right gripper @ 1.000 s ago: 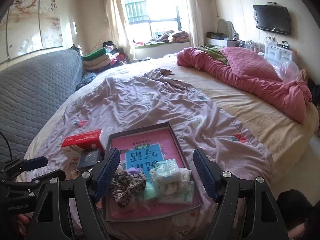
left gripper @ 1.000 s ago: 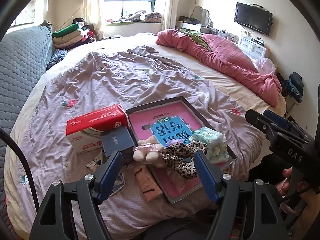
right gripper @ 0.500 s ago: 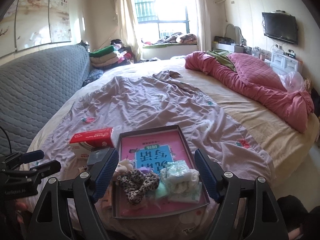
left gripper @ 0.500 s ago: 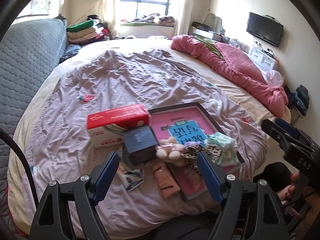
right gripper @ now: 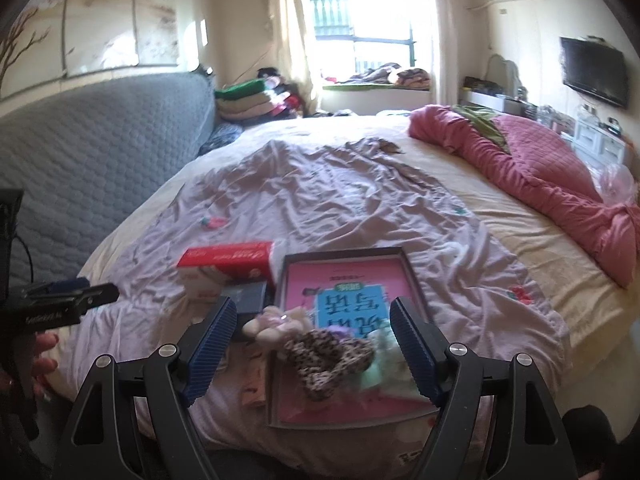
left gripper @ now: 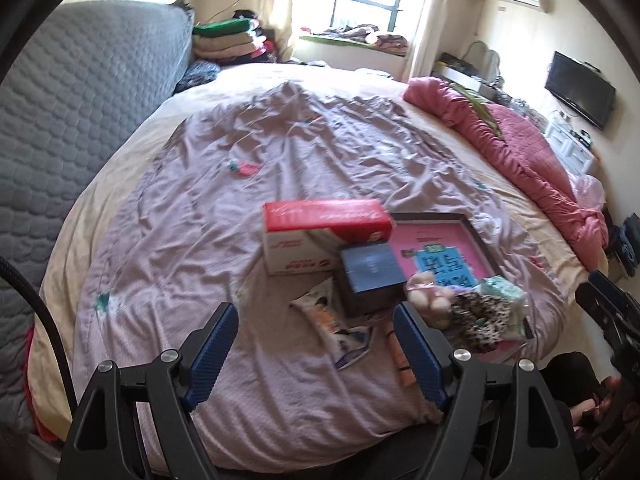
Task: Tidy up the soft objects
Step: 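Grasp the printed snack bag with the left tool while the right tool grasps the pink wrapped packet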
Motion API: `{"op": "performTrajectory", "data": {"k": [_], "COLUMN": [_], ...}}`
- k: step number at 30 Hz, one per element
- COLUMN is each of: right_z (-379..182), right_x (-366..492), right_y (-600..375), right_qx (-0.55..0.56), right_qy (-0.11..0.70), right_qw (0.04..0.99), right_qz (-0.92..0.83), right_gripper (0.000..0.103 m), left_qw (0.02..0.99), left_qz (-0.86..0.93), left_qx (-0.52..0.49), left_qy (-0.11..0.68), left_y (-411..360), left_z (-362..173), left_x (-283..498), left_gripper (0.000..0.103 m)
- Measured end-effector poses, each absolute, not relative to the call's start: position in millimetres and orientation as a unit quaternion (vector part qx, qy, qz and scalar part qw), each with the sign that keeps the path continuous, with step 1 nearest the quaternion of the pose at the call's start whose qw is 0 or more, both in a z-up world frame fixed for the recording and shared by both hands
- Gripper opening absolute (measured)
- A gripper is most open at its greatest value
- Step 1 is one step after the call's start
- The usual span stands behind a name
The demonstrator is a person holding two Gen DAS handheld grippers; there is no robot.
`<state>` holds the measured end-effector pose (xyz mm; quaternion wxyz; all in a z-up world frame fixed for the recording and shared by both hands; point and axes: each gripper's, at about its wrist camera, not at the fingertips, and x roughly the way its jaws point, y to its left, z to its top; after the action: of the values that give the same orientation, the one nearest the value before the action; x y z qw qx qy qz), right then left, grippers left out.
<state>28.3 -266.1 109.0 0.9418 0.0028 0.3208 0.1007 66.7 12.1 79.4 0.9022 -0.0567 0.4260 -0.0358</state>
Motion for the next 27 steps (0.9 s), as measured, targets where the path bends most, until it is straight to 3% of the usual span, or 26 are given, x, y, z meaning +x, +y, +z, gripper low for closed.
{"op": "performTrajectory", "data": {"k": [17, 27], "right_z": [28, -4], "right_x": [16, 29], "right_y": [-177, -177], "right_qx": [-0.105, -0.117], "right_qy": [0.395, 0.424], "right_qw": [0.896, 0.883], "right_qz": [0.176, 0.165], "right_gripper": [0.08, 0.08], "left_qw": [0.878, 0.853], "left_qz": [-0.044, -0.059], "left_qx": [-0.075, -0.089], "left_qy": [0.47, 0.511], "left_y": [23, 10], "left_z": [34, -12], "left_x": [72, 98], "left_gripper": [0.079, 0.079]}}
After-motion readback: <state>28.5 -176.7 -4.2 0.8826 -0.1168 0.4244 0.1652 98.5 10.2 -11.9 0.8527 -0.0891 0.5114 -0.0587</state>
